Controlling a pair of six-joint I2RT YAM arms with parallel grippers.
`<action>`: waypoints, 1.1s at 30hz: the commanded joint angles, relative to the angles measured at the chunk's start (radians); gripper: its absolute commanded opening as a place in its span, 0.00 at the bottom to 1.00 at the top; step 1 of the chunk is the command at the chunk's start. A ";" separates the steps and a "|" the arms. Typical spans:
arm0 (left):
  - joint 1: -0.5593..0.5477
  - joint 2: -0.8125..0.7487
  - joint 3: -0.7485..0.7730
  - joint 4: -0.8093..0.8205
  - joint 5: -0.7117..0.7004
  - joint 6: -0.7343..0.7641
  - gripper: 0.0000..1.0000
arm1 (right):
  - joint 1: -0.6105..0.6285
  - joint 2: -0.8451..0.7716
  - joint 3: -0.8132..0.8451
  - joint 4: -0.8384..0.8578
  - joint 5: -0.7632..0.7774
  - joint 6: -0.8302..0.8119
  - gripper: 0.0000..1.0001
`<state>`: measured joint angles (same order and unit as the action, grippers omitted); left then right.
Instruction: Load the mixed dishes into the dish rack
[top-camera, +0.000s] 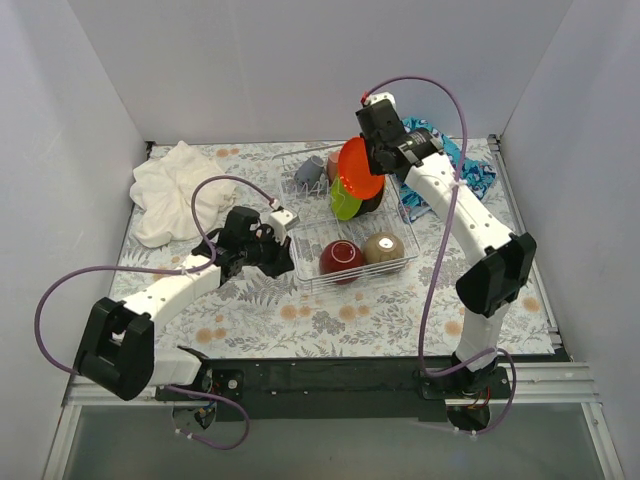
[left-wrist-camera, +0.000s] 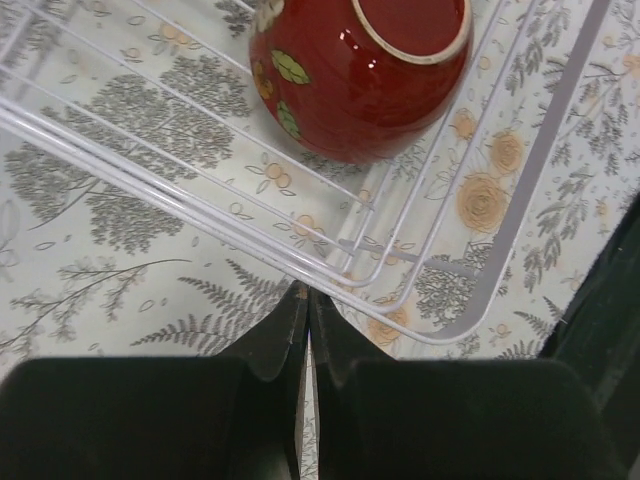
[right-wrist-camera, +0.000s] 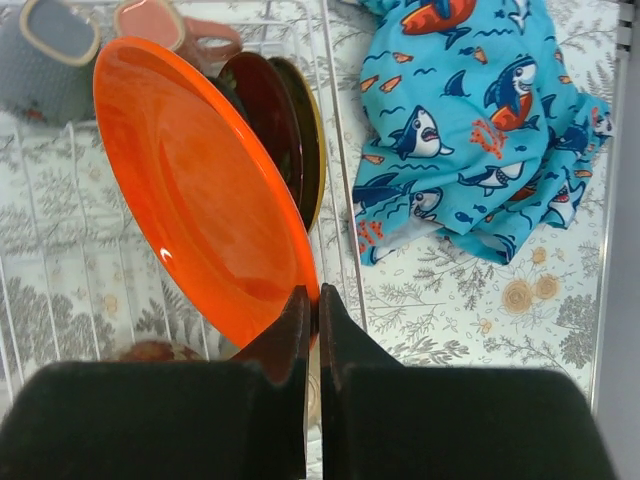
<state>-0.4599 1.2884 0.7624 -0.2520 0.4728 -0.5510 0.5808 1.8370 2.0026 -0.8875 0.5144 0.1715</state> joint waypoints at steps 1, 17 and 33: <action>-0.040 0.017 0.063 0.059 0.132 -0.058 0.00 | 0.043 0.054 0.137 0.025 0.211 0.108 0.01; -0.040 -0.279 -0.005 -0.184 -0.123 -0.156 0.60 | 0.177 0.223 0.229 -0.008 0.449 0.191 0.01; -0.066 -0.339 -0.025 -0.167 -0.181 -0.155 0.61 | 0.198 0.312 0.165 -0.022 0.509 0.204 0.01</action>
<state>-0.5182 0.9844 0.7582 -0.4263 0.3031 -0.7029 0.7738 2.1437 2.1818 -0.9173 0.9722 0.3416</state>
